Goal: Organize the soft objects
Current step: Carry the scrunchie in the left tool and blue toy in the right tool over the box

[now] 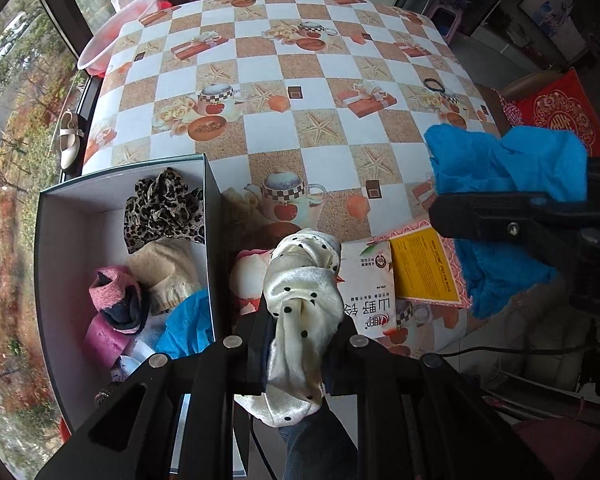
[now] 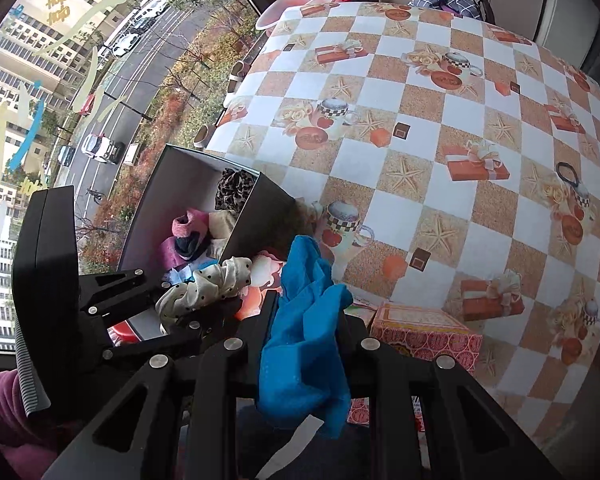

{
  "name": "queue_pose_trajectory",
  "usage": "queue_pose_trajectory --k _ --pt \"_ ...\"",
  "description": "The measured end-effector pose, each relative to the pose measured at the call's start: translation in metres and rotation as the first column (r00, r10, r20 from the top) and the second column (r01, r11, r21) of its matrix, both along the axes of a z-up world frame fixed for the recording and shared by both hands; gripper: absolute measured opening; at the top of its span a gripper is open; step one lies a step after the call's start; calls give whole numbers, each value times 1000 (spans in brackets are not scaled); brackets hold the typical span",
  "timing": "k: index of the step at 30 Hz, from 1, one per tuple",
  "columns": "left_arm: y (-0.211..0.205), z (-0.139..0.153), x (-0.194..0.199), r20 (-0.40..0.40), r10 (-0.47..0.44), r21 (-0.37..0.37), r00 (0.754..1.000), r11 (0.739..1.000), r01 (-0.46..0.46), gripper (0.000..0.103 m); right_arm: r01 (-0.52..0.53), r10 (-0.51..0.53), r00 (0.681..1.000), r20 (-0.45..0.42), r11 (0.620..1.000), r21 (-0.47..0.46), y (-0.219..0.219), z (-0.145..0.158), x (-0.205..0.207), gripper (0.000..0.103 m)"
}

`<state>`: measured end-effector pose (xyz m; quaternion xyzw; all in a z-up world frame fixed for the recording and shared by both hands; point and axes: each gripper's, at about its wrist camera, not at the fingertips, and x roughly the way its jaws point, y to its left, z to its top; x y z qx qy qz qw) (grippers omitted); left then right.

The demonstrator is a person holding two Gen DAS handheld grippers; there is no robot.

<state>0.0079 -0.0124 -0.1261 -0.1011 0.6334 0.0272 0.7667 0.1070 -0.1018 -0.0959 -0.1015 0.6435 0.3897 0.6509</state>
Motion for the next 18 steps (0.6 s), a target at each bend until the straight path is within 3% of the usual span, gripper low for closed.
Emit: queue_pose_trajectory --k 11,18 --pt "-17 -5 -33 -20 -126 -21 992 992 126 20 53 -55 998 -28 997 -59 -19 -8 -49 24" --pt "-13 2 -46 12 -139 -32 990 990 139 21 70 -74 996 -49 994 -80 -16 -13 -70 24"
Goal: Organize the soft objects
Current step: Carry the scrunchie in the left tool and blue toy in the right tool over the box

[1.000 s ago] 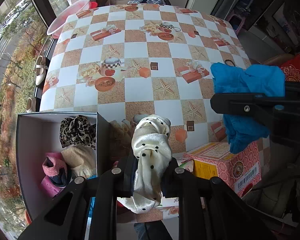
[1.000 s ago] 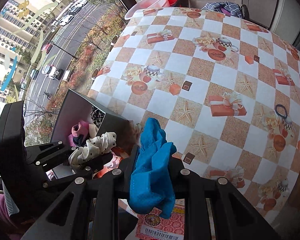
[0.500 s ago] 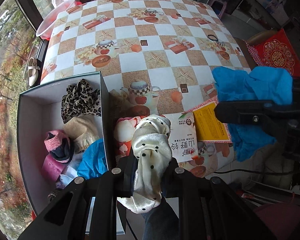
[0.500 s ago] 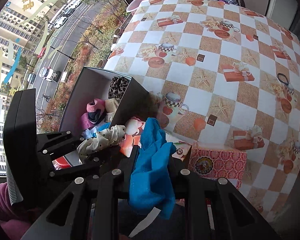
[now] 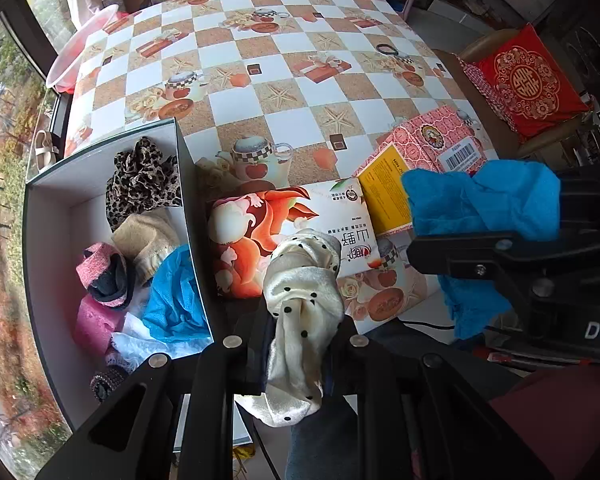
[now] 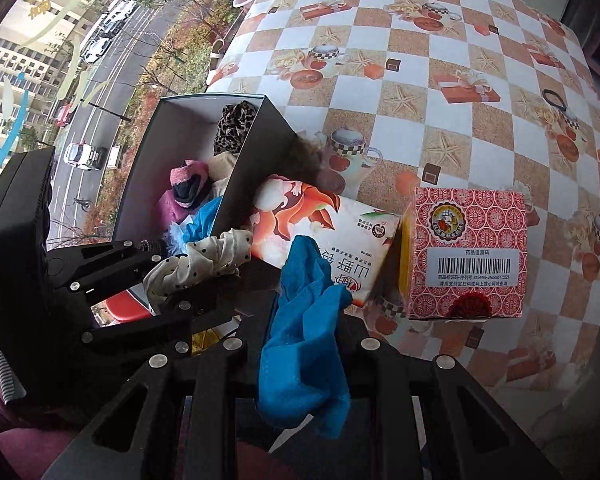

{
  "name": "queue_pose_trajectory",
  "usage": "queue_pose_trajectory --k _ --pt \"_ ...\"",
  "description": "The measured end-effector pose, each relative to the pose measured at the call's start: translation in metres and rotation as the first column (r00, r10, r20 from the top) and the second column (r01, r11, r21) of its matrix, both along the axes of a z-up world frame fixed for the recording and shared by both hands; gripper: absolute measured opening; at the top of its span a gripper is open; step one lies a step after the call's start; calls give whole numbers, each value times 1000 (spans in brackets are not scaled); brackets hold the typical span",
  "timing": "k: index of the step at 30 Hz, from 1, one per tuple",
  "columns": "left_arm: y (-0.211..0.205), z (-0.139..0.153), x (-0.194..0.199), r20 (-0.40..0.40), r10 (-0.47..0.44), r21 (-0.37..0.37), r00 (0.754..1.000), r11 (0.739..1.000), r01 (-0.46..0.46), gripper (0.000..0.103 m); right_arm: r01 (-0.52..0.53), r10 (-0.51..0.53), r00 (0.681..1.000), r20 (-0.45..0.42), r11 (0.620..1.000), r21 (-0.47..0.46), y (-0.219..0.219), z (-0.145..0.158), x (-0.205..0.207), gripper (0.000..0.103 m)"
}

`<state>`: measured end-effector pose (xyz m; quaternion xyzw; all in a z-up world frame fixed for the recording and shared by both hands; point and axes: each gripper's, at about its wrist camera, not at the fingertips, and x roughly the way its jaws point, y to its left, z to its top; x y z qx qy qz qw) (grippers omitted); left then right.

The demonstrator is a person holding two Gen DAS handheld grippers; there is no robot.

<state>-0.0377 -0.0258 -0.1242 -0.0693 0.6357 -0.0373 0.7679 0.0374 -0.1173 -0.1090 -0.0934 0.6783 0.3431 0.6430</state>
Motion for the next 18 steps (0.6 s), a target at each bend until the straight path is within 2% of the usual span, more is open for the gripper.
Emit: queue_pose_trajectory --k 9,18 --pt "29 9 -16 41 69 -2 997 998 -69 21 -62 62 998 30 998 -1 33 8 -17 24" --pt "63 14 -38 62 174 -6 983 985 -174 21 -149 149 988 45 989 -5 69 12 -32 24"
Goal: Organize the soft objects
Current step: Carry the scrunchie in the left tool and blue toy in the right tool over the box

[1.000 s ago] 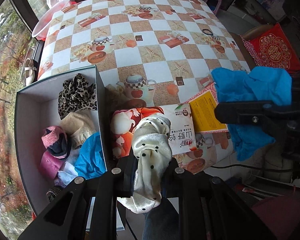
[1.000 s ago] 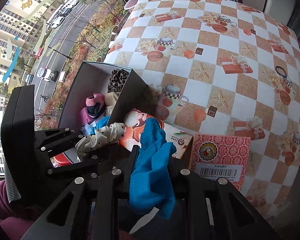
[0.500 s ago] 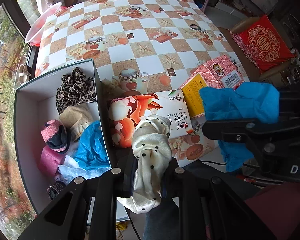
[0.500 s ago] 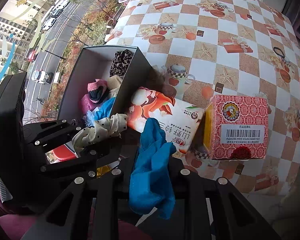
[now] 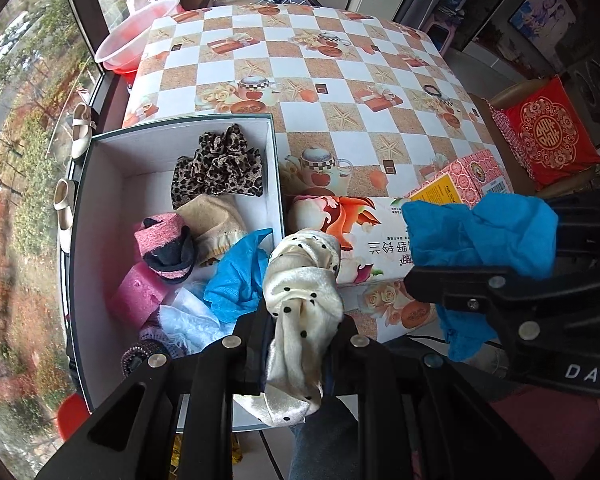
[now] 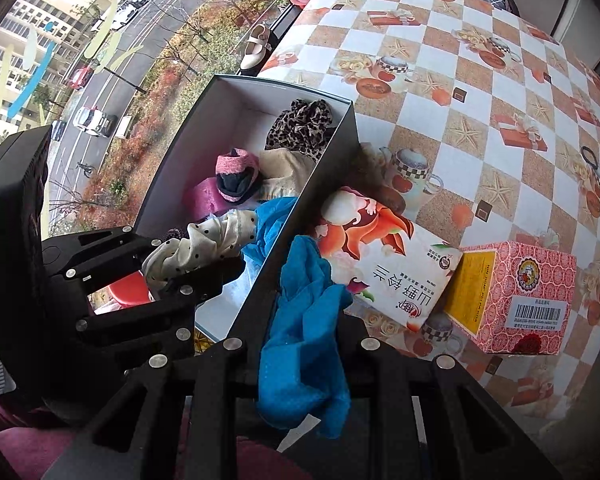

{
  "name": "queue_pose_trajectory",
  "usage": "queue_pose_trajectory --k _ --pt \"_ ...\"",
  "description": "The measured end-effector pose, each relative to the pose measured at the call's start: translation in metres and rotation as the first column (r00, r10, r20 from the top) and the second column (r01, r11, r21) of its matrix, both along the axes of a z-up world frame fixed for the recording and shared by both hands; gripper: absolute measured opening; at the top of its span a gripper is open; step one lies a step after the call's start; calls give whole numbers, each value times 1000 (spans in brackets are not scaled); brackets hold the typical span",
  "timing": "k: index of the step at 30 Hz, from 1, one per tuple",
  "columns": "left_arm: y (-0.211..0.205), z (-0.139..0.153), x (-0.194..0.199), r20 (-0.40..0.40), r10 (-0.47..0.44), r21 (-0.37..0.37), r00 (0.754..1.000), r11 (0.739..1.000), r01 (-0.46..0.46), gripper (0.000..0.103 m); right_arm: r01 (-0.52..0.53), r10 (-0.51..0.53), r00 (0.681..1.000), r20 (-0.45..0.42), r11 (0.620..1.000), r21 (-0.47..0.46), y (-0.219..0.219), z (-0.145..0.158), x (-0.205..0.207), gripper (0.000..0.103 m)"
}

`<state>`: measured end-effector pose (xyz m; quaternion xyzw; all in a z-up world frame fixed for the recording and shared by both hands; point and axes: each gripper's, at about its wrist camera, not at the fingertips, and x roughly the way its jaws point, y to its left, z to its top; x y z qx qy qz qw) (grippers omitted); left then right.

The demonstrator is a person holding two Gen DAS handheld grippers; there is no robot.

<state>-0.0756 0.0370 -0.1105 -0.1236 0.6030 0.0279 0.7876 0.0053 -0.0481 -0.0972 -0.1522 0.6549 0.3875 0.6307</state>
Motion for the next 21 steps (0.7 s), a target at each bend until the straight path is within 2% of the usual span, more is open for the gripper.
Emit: queue_pose_trajectory --k 11,21 --pt "42 1 -26 14 178 -11 984 984 -178 21 -100 100 995 14 995 -1 38 2 -13 24" --pt "60 1 -41 22 271 -26 962 962 -270 21 -169 170 985 13 985 -10 61 1 -20 24"
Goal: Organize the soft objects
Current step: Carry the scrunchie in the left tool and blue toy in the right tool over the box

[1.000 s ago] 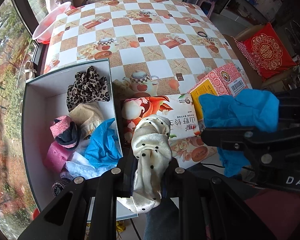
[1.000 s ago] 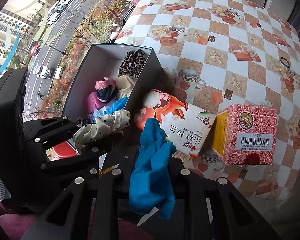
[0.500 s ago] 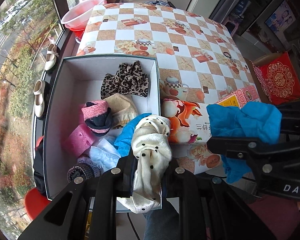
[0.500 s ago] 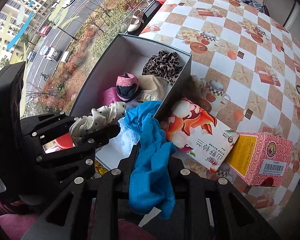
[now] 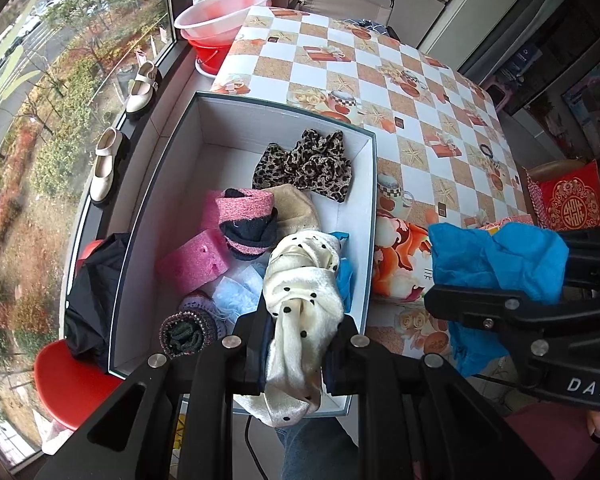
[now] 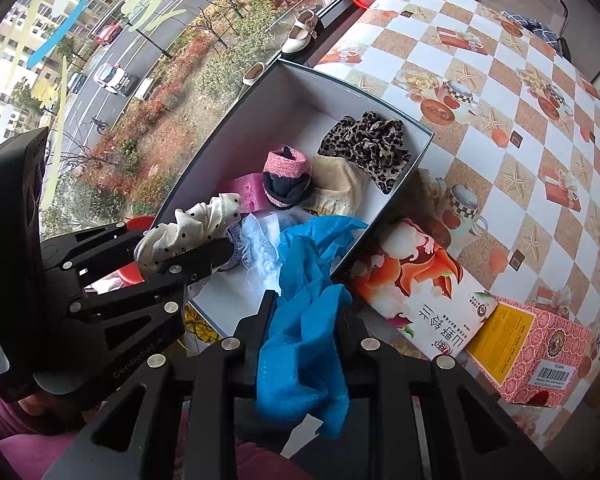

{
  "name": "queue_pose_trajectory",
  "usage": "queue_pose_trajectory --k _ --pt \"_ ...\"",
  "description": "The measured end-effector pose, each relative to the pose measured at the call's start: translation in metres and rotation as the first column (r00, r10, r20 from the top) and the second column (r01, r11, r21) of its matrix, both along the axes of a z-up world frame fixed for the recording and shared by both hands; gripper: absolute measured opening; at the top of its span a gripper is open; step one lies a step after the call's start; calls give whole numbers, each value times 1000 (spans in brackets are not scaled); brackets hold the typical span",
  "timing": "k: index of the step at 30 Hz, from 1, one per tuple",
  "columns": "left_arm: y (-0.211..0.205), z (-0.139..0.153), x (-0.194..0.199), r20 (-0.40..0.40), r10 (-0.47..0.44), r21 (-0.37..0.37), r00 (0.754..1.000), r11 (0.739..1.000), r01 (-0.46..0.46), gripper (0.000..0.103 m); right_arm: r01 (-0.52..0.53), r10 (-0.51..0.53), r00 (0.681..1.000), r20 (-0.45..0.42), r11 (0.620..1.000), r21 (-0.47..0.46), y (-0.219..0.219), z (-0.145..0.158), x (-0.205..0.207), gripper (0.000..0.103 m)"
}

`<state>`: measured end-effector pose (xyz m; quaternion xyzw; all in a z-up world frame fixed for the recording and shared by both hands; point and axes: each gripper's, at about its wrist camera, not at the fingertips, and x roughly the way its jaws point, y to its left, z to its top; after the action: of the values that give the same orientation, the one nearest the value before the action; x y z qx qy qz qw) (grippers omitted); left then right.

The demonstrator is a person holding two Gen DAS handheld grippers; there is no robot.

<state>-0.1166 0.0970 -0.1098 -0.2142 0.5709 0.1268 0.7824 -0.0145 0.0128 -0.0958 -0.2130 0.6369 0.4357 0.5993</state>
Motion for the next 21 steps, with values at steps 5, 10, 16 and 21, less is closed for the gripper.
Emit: queue_pose_trajectory --k 5,10,16,21 --pt "8 -1 -6 0 45 -5 999 999 -45 21 -43 43 999 6 999 -5 11 0 -3 24" --pt "15 -4 -12 -8 84 -11 996 996 -84 21 -76 76 997 6 997 -9 22 0 -6 24" --pt "21 -7 -17 -10 116 -15 993 993 -116 22 -106 106 994 6 994 -15 32 -2 -8 24" --pt "27 -7 -20 -12 151 -20 988 988 -151 22 -121 121 993 7 993 -13 38 -1 -7 24"
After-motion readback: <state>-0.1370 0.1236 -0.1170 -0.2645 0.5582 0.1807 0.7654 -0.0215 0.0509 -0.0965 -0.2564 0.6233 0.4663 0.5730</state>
